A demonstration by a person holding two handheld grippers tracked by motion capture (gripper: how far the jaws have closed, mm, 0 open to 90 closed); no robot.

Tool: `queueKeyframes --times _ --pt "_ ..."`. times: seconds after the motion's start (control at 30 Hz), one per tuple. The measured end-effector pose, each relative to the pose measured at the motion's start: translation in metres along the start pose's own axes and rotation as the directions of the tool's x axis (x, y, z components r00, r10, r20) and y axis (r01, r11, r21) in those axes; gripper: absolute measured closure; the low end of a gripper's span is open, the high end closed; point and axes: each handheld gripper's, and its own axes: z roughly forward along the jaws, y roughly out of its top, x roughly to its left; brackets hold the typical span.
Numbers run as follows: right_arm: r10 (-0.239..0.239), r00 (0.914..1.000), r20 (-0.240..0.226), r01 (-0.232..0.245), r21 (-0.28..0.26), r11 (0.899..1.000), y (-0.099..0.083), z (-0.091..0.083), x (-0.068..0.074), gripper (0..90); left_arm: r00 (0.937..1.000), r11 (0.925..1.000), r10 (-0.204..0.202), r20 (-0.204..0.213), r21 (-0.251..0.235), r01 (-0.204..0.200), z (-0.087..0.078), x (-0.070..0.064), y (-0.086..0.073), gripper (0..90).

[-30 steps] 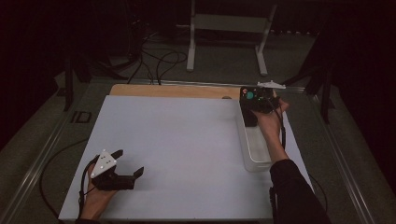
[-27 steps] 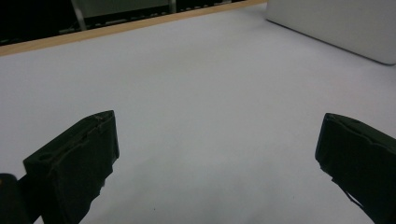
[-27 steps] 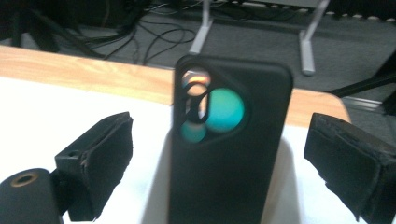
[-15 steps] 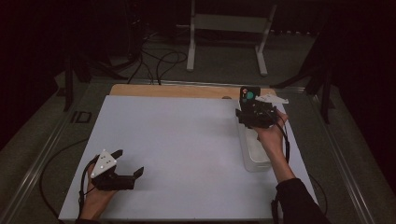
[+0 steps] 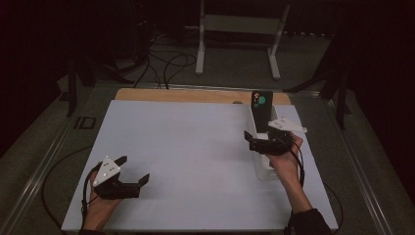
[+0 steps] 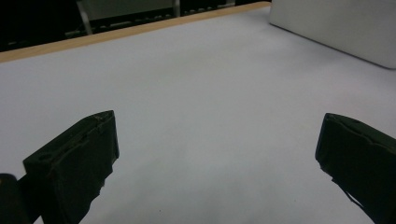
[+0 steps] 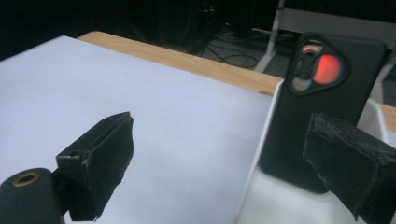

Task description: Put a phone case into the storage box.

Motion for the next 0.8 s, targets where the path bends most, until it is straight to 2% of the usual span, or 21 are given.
queueKeyframes --times 0.17,0.2,0.33,0.5,0.8 --pt "0.002 0.9997 -0.025 -0.003 -0.008 1.000 -0.009 -0.007 0.007 8.4 1.0000 1.0000 0.001 0.001 -0.005 -0.001 -0.002 0.001 0.001 0.2" --pt "-0.014 0.9995 -0.028 0.013 -0.036 0.999 -0.014 -0.013 0.013 8.4 1.0000 1.0000 0.000 0.001 -0.007 0.000 -0.002 0.001 0.001 0.2" --pt "-0.043 0.9986 -0.033 0.041 -0.039 0.998 -0.028 -0.022 0.020 8.4 1.0000 0.9999 0.001 0.000 -0.012 -0.001 -0.004 0.000 0.003 0.2" --pt "-0.053 0.9978 -0.039 0.051 -0.059 0.997 -0.039 -0.031 0.021 8.4 1.0000 0.9997 -0.001 -0.002 -0.023 0.001 -0.006 0.000 0.004 0.2" --pt "-0.040 0.9969 -0.067 0.034 -0.091 0.995 -0.059 -0.042 0.022 8.4 1.0000 0.9994 -0.001 0.000 -0.034 0.001 -0.007 0.000 0.004 0.2"
